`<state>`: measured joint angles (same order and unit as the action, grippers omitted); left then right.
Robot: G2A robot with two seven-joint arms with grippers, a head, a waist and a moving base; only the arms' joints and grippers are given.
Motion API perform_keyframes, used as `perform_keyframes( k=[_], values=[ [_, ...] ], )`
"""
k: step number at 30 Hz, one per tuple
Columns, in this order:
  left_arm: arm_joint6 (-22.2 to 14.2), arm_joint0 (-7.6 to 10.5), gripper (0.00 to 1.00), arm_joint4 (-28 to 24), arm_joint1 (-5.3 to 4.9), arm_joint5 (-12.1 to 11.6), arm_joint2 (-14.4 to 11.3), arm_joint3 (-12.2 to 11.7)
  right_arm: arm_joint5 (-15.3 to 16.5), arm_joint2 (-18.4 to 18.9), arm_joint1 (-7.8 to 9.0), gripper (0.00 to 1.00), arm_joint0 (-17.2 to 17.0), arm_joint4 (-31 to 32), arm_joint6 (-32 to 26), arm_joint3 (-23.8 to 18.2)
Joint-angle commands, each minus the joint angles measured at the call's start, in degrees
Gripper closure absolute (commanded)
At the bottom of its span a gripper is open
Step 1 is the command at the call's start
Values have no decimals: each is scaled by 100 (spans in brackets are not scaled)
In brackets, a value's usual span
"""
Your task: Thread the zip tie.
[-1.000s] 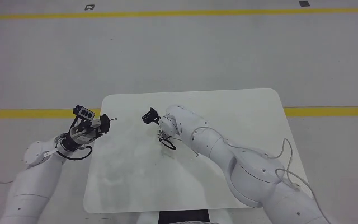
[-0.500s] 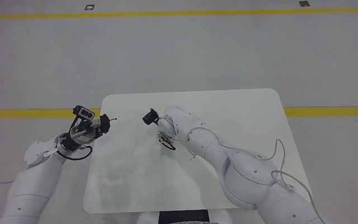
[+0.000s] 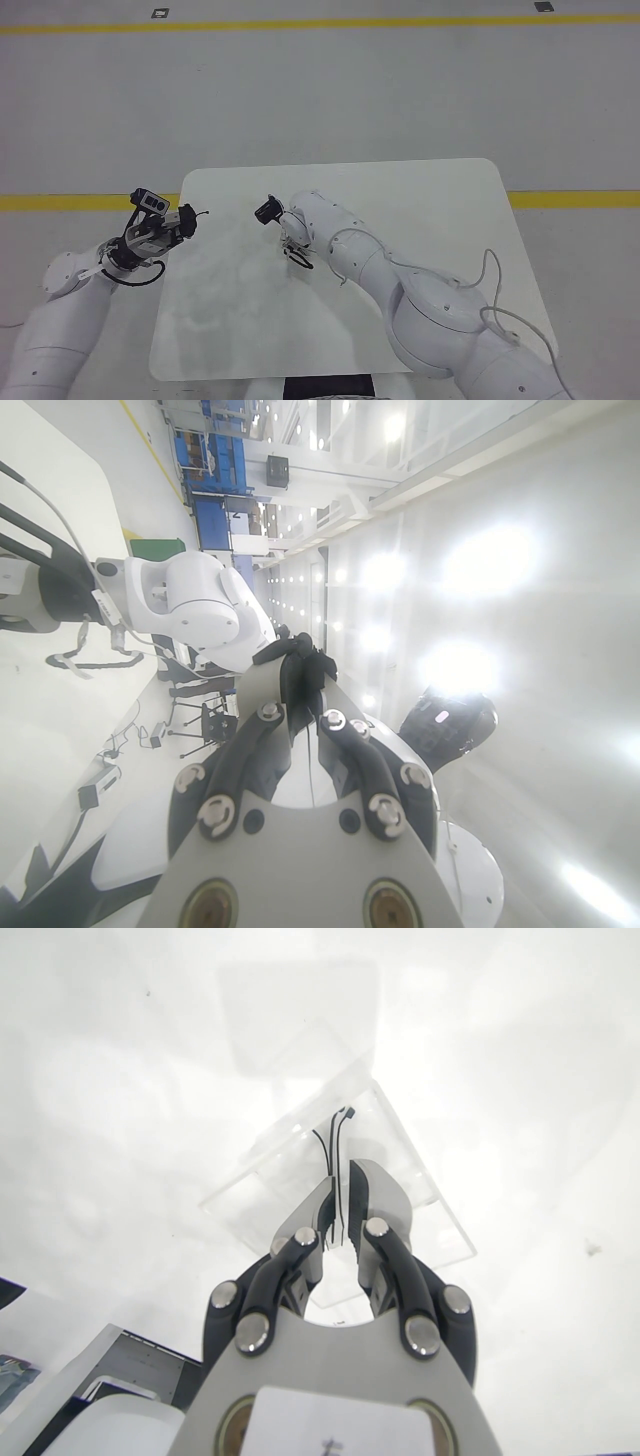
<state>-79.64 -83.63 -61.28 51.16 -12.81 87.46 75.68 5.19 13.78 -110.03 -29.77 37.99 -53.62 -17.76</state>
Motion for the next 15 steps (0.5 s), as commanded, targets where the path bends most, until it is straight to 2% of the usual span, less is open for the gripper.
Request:
perform_keyframes(
  k=[1, 6, 11, 15],
  values=[
    [0, 0, 100, 0, 0, 0, 0, 0, 20, 14, -25, 89, 1, 23, -2, 48],
    [0, 0, 100, 0, 0, 0, 0, 0, 66, 55, -84, 89, 3, 69, 0, 164],
    [0, 0, 100, 0, 0, 0, 0, 0, 99, 95, -143, 100, 5, 121, -4, 251],
    [0, 0, 100, 0, 0, 0, 0, 0, 121, 121, -183, 100, 8, 168, -11, 311]
  ],
)
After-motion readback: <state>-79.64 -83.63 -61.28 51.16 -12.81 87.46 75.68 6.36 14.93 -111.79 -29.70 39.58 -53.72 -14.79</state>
